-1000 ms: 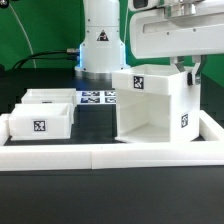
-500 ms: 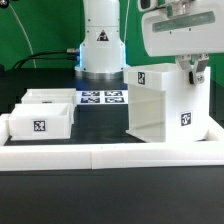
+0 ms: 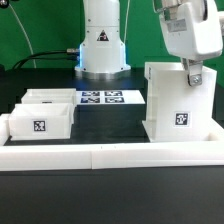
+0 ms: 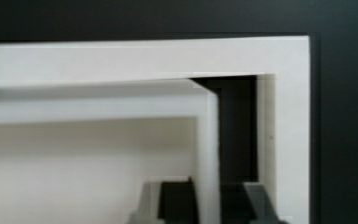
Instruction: Assemble drawer
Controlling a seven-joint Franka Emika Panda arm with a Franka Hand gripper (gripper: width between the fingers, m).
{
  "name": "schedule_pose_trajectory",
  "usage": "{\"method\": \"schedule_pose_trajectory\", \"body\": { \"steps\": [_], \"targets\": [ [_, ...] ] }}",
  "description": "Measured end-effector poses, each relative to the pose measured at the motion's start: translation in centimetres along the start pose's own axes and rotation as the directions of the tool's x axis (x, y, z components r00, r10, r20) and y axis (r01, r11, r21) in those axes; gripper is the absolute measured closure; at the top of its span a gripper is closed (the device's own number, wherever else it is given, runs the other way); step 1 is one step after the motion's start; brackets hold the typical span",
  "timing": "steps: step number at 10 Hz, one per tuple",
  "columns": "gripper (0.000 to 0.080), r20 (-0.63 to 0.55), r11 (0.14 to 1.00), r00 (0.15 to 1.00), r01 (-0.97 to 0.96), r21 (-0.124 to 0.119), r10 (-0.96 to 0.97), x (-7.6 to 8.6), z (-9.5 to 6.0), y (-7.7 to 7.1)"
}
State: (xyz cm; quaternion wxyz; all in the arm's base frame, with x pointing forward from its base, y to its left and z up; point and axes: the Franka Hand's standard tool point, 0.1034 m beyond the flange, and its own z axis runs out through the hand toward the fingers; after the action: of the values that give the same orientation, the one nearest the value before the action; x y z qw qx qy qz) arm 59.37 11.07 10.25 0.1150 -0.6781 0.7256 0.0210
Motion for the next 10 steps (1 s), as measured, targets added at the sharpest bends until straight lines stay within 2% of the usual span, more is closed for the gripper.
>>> {"method": "schedule_pose_trajectory", "body": {
  "steps": [5,10],
  "targets": [
    [0.0761,0.011,0.999,0.999,0.053,-0.009,-0.053,-0.2,0.5,-1.8],
    [0.0761,0.017,0.996,0.996,0.087,0.003,-0.087,-0.4,0.5,-3.7]
  ]
}}
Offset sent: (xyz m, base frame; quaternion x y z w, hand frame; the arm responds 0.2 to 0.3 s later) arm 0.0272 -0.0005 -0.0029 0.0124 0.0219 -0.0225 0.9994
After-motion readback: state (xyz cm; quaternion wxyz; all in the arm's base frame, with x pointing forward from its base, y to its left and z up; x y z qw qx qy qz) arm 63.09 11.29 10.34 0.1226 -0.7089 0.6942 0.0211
